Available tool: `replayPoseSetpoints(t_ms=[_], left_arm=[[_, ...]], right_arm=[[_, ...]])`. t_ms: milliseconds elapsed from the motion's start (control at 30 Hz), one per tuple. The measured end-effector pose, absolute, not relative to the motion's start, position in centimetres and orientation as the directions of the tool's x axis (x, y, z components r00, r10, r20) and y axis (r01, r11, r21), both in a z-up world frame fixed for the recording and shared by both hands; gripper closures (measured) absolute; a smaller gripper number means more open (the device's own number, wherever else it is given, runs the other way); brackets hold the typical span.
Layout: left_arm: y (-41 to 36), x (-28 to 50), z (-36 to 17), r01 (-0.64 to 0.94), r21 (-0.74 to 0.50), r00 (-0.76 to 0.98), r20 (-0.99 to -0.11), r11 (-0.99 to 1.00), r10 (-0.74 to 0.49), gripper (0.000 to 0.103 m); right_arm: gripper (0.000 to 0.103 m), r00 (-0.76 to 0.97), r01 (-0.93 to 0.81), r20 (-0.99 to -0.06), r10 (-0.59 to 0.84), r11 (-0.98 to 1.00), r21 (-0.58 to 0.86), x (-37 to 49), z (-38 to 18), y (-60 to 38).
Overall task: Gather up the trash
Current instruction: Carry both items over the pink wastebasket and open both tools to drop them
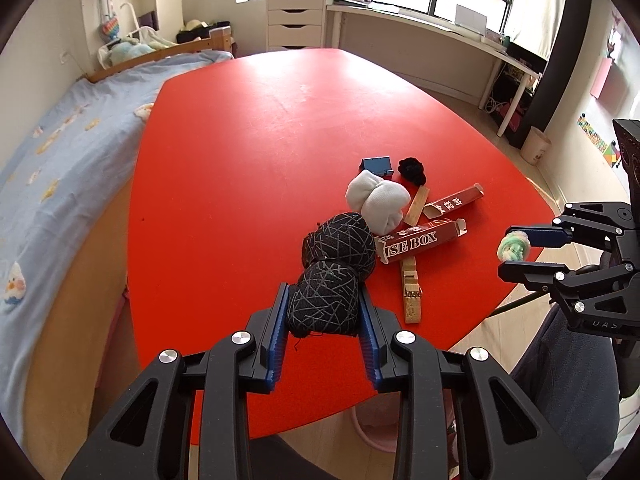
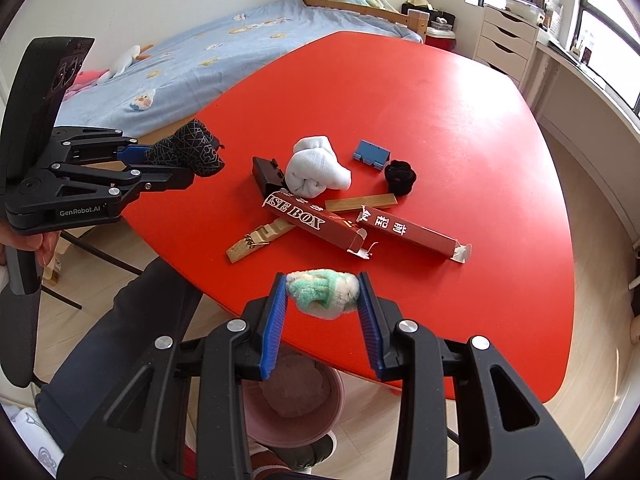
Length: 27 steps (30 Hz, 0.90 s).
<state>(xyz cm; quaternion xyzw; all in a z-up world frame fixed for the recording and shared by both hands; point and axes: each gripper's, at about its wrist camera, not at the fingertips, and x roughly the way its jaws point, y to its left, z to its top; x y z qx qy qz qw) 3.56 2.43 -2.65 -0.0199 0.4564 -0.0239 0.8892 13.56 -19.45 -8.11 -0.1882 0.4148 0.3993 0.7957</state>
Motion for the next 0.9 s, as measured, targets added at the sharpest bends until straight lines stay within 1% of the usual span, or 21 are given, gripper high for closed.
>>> replayPoseSetpoints(t_ms=[333, 533, 900], left_arm=[[-0.5, -0.2, -1.2, 0.059, -0.058, 0.625, -0.777, 0.997, -0.082, 0.072], [-2.1, -2.2, -1.2, 0.089, -0.089, 0.634, -0.763, 0.992, -0.125, 0.072], [-4.0, -3.9, -3.1, 0.115, -0.141, 0.591, -0.786, 0.983, -0.182, 0.072]], right_arm=[[0.068, 0.38, -0.765, -0.767, 0.517, 0.641, 0.053, 10.8, -6.6, -22.4], [0.068, 0.402, -0.757, -0.744, 0.534, 0.651, 0.058, 8.8, -6.0, -23.8], [0.068, 0.382, -0.764, -0.744, 0.549, 0.64, 0.081, 5.4, -6.7, -25.4]])
